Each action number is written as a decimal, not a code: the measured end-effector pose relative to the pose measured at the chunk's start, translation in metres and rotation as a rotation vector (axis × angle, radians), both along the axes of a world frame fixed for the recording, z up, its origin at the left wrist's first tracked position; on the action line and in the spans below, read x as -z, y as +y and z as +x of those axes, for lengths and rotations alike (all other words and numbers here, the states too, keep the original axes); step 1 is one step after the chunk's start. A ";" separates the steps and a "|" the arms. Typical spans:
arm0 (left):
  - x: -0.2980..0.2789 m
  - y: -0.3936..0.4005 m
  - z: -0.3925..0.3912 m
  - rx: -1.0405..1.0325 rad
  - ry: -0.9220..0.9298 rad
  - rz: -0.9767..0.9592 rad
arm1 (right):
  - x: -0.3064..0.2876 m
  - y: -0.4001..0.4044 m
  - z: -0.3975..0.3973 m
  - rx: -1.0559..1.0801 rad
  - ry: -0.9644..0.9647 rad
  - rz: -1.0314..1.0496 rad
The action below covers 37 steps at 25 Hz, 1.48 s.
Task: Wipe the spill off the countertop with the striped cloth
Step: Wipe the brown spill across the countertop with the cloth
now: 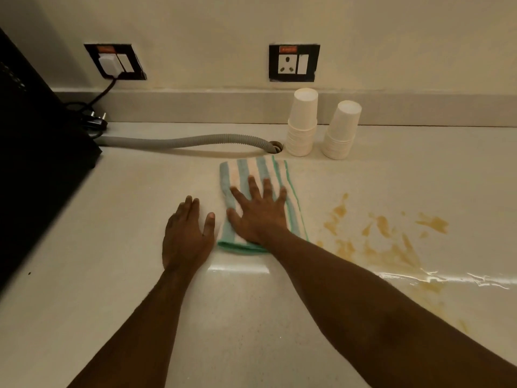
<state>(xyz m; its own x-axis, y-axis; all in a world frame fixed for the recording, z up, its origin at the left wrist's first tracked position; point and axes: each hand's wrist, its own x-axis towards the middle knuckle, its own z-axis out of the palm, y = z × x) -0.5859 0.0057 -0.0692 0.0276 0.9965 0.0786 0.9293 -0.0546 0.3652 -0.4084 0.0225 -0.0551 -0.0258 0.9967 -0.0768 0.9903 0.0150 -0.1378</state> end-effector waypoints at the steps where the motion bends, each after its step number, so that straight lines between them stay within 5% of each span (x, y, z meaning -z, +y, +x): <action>1: 0.001 0.001 -0.001 0.002 0.005 -0.008 | 0.000 0.008 0.005 -0.003 0.005 0.015; 9: -0.003 0.003 0.002 0.001 0.117 -0.028 | 0.002 -0.012 0.055 0.077 0.014 0.066; 15: 0.000 0.005 0.000 0.026 0.162 -0.051 | 0.000 -0.015 0.028 -0.090 0.052 0.016; 22: -0.004 0.002 0.004 0.040 0.201 -0.080 | 0.000 -0.061 0.092 0.148 0.008 0.057; 28: -0.001 0.003 0.002 0.054 0.207 -0.091 | 0.000 -0.052 0.052 -0.075 0.041 -0.004; 33: -0.002 0.004 0.002 0.061 0.196 -0.076 | -0.010 -0.040 0.140 0.217 0.048 -0.007; 37: -0.002 0.005 0.003 0.076 0.244 -0.089 | 0.003 -0.087 0.088 0.157 0.030 0.069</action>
